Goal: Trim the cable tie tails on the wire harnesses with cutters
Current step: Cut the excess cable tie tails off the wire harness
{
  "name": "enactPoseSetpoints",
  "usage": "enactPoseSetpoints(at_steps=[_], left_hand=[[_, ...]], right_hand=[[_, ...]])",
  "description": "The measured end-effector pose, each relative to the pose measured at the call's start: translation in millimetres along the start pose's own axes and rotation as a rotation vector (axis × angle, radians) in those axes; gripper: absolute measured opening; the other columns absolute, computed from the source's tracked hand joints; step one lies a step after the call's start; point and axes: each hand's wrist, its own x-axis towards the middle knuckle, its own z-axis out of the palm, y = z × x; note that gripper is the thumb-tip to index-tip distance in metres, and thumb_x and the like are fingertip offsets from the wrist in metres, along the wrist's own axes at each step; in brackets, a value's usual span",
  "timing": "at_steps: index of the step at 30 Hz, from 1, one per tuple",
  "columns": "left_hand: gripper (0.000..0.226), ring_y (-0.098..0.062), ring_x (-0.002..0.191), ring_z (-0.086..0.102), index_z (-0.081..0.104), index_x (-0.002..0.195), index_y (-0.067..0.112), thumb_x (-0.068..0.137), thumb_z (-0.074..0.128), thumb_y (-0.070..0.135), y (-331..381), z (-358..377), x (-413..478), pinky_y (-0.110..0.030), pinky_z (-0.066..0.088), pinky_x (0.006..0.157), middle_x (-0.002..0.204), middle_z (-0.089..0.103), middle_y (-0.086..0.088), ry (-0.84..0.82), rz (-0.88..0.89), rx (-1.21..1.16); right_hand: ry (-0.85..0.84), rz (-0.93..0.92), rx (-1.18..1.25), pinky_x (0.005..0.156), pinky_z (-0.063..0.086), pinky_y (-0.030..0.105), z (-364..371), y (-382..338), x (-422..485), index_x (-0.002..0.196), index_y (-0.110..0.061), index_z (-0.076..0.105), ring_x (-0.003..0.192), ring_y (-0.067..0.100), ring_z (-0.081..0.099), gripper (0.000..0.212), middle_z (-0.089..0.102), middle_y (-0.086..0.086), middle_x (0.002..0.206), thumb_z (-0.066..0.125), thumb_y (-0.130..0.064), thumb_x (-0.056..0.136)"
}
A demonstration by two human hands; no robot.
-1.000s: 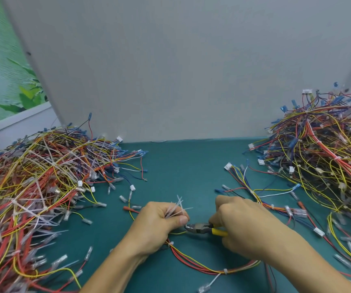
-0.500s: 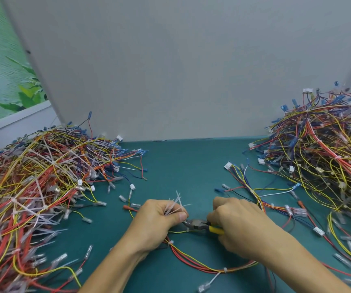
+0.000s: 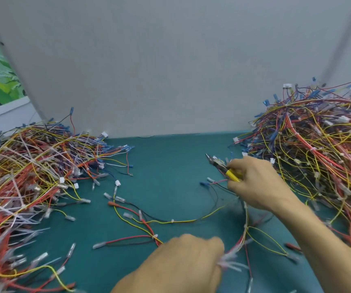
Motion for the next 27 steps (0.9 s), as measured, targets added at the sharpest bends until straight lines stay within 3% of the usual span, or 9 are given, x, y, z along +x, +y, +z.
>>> enactPoseSetpoints(at_steps=[4,7,9,14,19,23,27], left_hand=[[0.023,-0.034,0.119,0.049,0.045,0.117,0.018,0.100,0.040,0.032,12.4,13.8,4.1,-0.043,0.038,0.090,0.120,0.051,-0.011,-0.096,-0.012,0.207],[0.027,-0.032,0.122,0.044,0.047,0.126,0.017,0.102,0.035,0.024,12.6,12.9,0.7,-0.038,0.034,0.086,0.125,0.047,-0.010,-0.133,0.044,0.283],[0.030,-0.028,0.123,0.041,0.051,0.127,0.020,0.102,0.036,0.025,11.5,7.5,-0.7,-0.034,0.034,0.093,0.132,0.047,-0.003,-0.136,0.086,0.282],[0.025,-0.005,0.117,0.046,0.062,0.115,0.037,0.094,0.049,0.042,-7.8,-13.6,-1.9,-0.025,0.038,0.099,0.129,0.051,0.017,0.099,0.060,0.144],[0.017,-0.009,0.098,0.057,0.067,0.099,0.031,0.090,0.056,0.041,-37.4,-22.1,0.4,-0.028,0.045,0.086,0.097,0.063,0.013,0.413,-0.162,0.028],[0.028,-0.020,0.100,0.059,0.064,0.096,0.028,0.087,0.055,0.053,-48.4,-20.0,-1.4,-0.030,0.044,0.074,0.098,0.064,0.008,0.321,-0.397,0.130],[0.045,-0.026,0.106,0.057,0.049,0.085,0.024,0.081,0.051,0.069,-48.1,-8.5,-6.1,-0.033,0.036,0.072,0.108,0.058,-0.002,0.166,-0.561,0.213]], right_hand=[[-0.040,0.030,0.003,0.069,0.046,0.036,7.1,4.1,1.5,0.078,-0.021,0.058,0.080,0.030,0.052,0.005,0.058,0.004,0.078,0.062,-0.022,0.076],[-0.072,0.073,-0.017,0.065,0.042,0.035,16.0,8.4,3.9,0.072,-0.019,0.049,0.080,0.031,0.052,0.012,0.055,0.001,0.074,0.059,-0.022,0.078],[-0.063,0.119,-0.050,0.066,0.040,0.036,21.8,11.5,5.6,0.076,-0.019,0.048,0.084,0.032,0.052,0.012,0.056,0.003,0.078,0.057,-0.024,0.080],[-0.059,0.251,-0.120,0.070,0.041,0.036,30.9,20.4,10.0,0.082,-0.018,0.047,0.093,0.033,0.054,0.017,0.051,0.006,0.092,0.056,-0.031,0.086],[-0.150,0.344,-0.174,0.068,0.038,0.033,31.7,17.2,17.4,0.077,-0.017,0.044,0.085,0.032,0.051,0.016,0.049,0.007,0.089,0.057,-0.024,0.082],[-0.193,0.364,-0.192,0.068,0.038,0.034,27.6,10.0,23.2,0.075,-0.018,0.040,0.082,0.032,0.047,0.017,0.044,0.005,0.085,0.057,-0.017,0.079],[-0.202,0.370,-0.133,0.068,0.039,0.033,24.8,3.9,27.1,0.083,-0.015,0.051,0.084,0.032,0.052,0.014,0.051,0.008,0.088,0.061,-0.023,0.079]])
